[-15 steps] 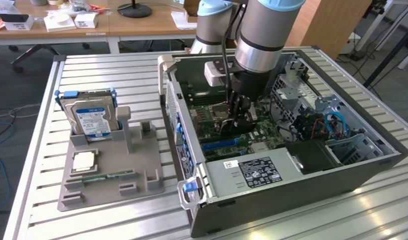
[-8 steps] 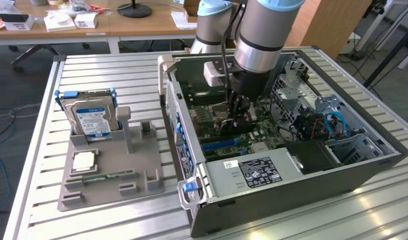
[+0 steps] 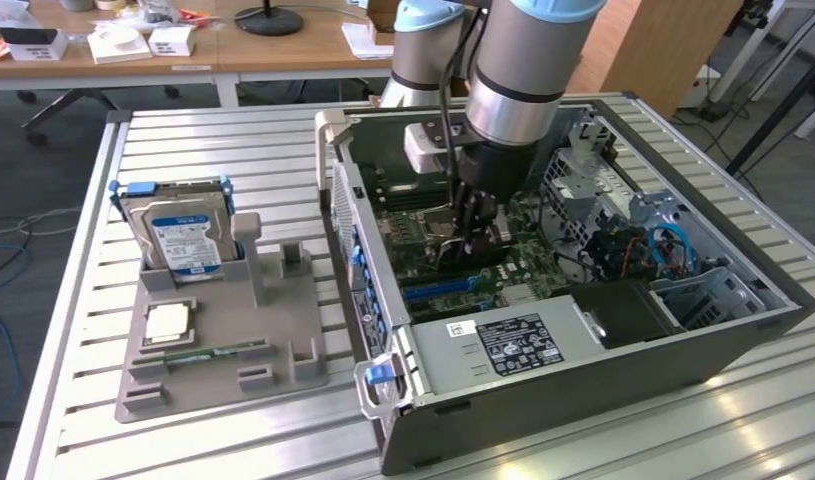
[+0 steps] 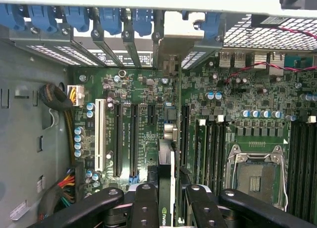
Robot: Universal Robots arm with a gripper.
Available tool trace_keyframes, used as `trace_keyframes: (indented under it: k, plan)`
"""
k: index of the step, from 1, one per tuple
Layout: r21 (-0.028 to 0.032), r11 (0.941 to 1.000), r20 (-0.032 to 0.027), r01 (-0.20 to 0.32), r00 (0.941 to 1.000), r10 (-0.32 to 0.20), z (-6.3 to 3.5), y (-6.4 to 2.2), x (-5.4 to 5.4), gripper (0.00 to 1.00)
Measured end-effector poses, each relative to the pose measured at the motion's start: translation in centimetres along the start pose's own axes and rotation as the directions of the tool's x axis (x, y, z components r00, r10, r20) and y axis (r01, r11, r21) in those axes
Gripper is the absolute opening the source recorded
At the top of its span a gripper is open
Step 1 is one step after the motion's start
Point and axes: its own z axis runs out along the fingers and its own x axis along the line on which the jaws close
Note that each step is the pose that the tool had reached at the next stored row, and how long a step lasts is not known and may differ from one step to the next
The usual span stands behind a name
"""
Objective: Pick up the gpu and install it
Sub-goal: 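Insert the gpu into the slot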
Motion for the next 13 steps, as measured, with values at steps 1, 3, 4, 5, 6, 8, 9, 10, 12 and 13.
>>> trace_keyframes:
  k: [1, 3, 4, 5, 6, 8, 9, 10, 12, 13]
  plan:
    - [0.0001, 1.0, 0.0, 0.0, 1.0, 0.0, 0.0, 0.01, 0.0, 0.26]
    - [0.0, 1.0, 0.0, 0.0, 1.0, 0.0, 0.0, 0.02, 0.0, 0.26]
    - [0.0, 1.0, 0.0, 0.0, 1.0, 0.0, 0.01, 0.05, 0.0, 0.26]
    - [-0.0001, 1.0, 0.0, 0.0, 1.0, 0.0, 0.04, 0.06, 0.01, 0.26]
    - [-0.0001, 1.0, 0.0, 0.0, 1.0, 0.0, 0.09, 0.07, 0.01, 0.26]
    - [-0.0001, 1.0, -0.0001, 0.0, 1.0, 0.0, 0.22, 0.07, 0.01, 0.26]
    - [0.0, 1.0, 0.0, 0.0, 1.0, 0.0, 0.28, 0.08, 0.01, 0.26]
    - [-0.0001, 1.0, -0.0001, 0.0, 1.0, 0.0, 0.34, 0.08, 0.01, 0.26]
    - [0.0, 1.0, -0.0001, 0.0, 1.0, 0.0, 0.45, 0.08, 0.01, 0.26]
    - [0.0, 1.0, 0.0, 0.0, 1.0, 0.0, 0.52, 0.09, 0.01, 0.26]
